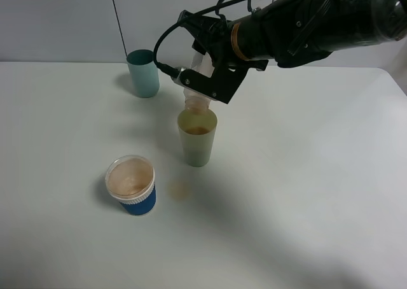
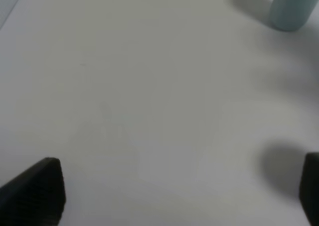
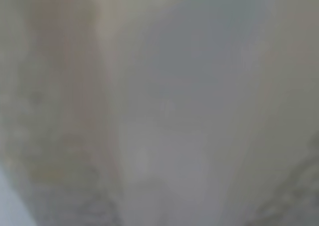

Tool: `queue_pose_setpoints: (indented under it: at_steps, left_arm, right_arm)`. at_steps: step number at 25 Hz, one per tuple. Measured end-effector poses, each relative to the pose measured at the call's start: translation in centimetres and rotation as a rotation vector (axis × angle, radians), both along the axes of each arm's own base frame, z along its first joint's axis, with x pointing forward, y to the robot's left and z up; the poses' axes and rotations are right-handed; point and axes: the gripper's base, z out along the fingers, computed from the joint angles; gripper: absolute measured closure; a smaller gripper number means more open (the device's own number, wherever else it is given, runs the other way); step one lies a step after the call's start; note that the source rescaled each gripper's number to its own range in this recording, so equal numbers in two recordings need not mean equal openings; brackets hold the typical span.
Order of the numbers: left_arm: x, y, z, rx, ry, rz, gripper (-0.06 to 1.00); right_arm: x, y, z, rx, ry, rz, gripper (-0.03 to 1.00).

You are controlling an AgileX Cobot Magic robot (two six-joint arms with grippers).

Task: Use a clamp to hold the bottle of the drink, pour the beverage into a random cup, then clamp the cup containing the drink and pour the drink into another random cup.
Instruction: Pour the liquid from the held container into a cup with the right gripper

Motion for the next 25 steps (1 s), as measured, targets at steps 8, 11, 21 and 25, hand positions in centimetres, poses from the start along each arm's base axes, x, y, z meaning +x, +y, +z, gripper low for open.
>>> queue_pose_setpoints:
  at_steps: [8,11,21,25]
  left_arm:
    - [0.0,0.0,0.0,0.0,0.0,0.0,-0.01]
    - [0.0,0.0,0.0,0.0,0.0,0.0,-0.01]
    - [0.0,0.0,0.0,0.0,0.0,0.0,-0.01]
    - [0.0,0.0,0.0,0.0,0.0,0.0,-0.01]
  right_arm:
    - [0.0,0.0,0.0,0.074,0.04,-0.051,0.96]
    - [0.0,0.0,0.0,0.093,0.049,-0.069,0.96]
    - [0.5,-1.1,0.0,0.279,0.127,-0.327,0.96]
    - [0.5,-1.2,-0.1,0.393,0.193,-0.419,0.96]
